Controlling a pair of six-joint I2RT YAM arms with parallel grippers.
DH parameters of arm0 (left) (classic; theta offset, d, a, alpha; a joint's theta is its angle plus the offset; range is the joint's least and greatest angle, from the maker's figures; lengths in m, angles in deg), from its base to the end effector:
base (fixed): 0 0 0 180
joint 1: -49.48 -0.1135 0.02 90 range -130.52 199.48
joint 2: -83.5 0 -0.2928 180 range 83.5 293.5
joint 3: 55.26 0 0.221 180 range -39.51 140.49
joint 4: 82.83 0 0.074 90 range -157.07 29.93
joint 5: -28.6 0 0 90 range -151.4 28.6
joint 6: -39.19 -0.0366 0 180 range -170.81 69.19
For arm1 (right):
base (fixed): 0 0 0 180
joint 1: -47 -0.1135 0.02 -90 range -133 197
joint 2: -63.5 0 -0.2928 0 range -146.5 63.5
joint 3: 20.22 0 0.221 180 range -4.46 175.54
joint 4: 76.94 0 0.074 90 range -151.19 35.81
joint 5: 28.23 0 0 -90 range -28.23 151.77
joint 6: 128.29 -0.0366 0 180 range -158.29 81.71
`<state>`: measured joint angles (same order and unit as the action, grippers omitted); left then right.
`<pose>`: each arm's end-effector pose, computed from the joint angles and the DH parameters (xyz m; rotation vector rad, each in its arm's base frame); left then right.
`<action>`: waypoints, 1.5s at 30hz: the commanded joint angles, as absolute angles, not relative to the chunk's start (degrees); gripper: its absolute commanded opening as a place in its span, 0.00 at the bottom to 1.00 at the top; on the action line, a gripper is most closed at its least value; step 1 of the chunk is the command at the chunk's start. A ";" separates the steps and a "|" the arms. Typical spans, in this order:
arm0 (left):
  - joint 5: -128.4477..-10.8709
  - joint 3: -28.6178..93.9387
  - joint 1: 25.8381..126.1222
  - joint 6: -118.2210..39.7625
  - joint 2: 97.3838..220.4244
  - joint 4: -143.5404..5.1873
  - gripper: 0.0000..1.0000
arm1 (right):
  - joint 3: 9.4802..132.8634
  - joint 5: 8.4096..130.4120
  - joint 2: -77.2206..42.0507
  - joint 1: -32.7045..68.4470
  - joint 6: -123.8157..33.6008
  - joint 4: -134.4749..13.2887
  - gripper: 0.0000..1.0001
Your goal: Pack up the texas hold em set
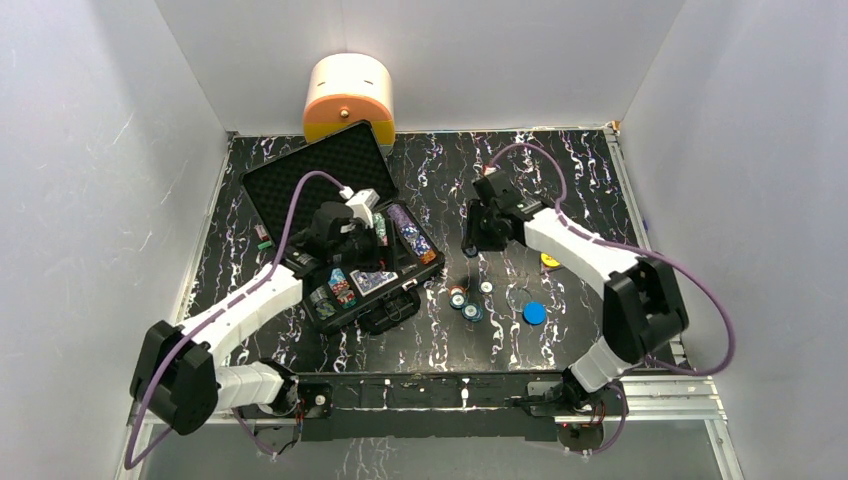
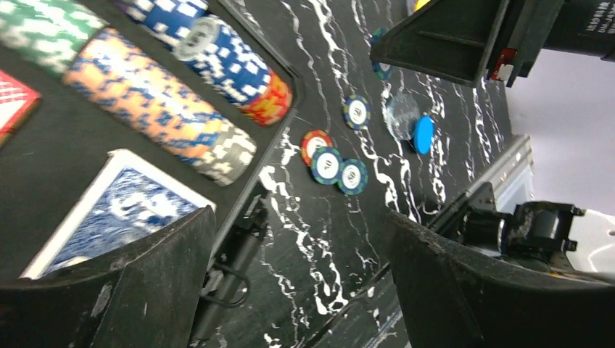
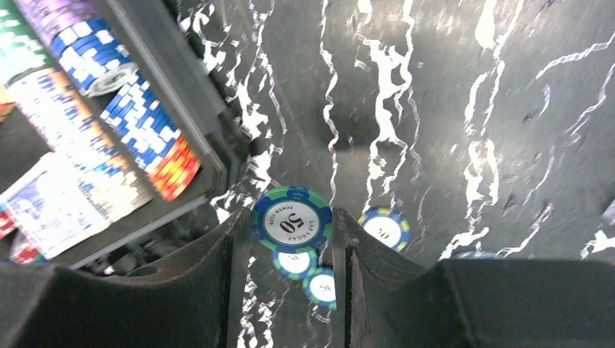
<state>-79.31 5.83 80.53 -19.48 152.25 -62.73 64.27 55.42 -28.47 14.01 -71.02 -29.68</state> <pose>0.1906 -0.1279 0.3062 0.2013 2.1725 -0.9719 0.2647 0.1670 0.2872 0.0391 2.5481 0.3206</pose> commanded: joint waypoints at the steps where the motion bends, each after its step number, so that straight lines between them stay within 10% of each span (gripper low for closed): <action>1: -81.27 6.03 85.34 -16.07 154.10 -69.94 0.83 | 58.86 62.31 -20.88 14.31 -80.57 -36.65 0.46; 27: -70.54 1.73 95.18 -3.77 167.94 -99.54 0.24 | 42.73 76.00 -10.83 14.33 -105.17 -52.82 0.46; 31: -69.92 2.00 95.20 -5.31 167.70 -98.90 0.01 | 42.56 75.85 -11.33 14.31 -104.60 -52.75 0.47; 38: -71.54 9.81 95.19 -23.85 164.01 -72.05 0.00 | 48.04 70.82 -11.64 14.63 -95.82 -46.49 0.72; 45: -66.81 19.96 95.17 -41.88 158.62 -37.73 0.00 | 48.27 66.31 -8.72 17.17 -92.70 -44.67 0.75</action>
